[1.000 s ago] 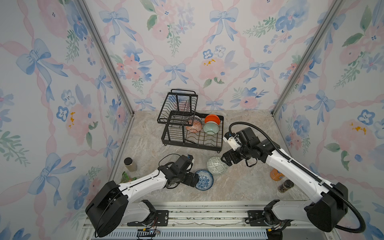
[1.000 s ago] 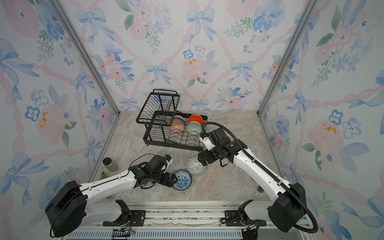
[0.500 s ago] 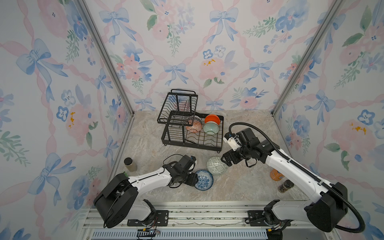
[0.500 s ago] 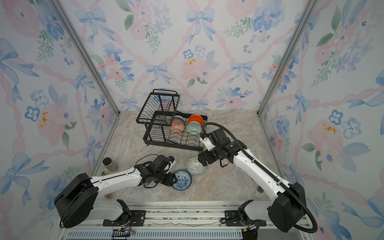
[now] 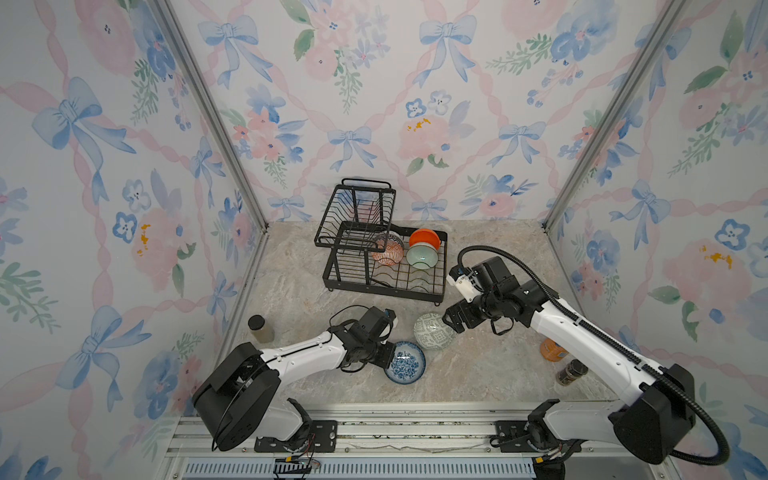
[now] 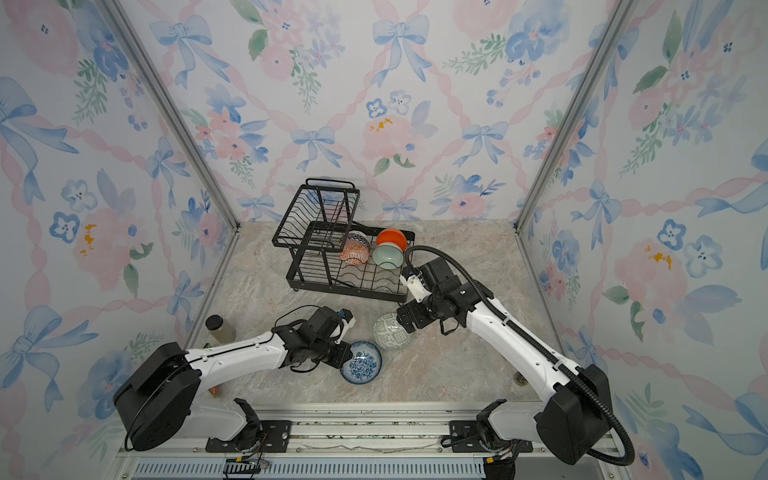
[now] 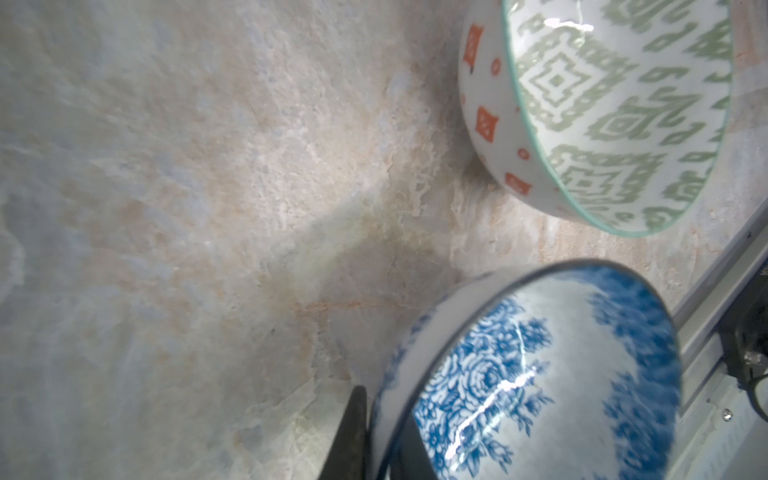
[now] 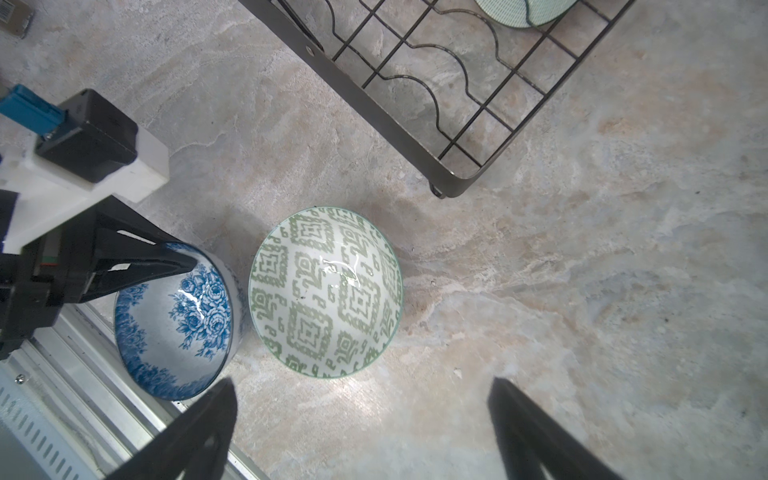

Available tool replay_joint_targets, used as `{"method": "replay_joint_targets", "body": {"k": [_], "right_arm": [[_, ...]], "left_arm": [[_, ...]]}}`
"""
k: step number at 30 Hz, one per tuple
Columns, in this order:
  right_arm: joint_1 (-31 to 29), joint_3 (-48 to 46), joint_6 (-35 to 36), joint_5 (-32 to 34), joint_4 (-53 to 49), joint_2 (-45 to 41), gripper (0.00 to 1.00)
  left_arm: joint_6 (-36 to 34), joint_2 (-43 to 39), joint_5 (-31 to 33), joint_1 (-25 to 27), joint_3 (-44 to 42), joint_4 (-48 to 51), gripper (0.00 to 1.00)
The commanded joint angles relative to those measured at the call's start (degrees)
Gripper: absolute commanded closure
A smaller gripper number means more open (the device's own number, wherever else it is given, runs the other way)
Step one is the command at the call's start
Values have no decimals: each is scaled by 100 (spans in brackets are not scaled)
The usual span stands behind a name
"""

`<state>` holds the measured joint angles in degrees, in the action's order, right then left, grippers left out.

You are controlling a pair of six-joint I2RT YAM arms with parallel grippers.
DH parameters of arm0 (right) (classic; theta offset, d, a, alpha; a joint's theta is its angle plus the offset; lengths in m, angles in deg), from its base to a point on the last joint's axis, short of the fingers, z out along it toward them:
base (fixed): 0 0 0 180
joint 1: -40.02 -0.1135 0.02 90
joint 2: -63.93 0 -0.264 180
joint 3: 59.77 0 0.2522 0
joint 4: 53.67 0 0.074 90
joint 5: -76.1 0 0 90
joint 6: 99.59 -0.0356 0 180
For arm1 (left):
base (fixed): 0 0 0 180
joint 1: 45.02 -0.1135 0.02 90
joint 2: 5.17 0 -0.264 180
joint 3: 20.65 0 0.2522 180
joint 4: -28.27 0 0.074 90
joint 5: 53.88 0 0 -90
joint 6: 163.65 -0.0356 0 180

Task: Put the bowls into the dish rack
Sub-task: 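Pinch the blue floral bowl rim with the left gripper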

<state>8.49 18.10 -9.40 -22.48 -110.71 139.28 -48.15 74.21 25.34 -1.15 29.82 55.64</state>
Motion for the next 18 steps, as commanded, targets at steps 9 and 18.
{"method": "replay_joint_targets", "body": {"k": [9, 18], "right_arm": [[42, -101, 26, 85, -31, -91, 3], [42, -87, 35, 91, -48, -83, 3]], "left_arm": [[-120, 32, -87, 24, 86, 6, 100], [-205, -277, 97, 16, 106, 36, 100]]}}
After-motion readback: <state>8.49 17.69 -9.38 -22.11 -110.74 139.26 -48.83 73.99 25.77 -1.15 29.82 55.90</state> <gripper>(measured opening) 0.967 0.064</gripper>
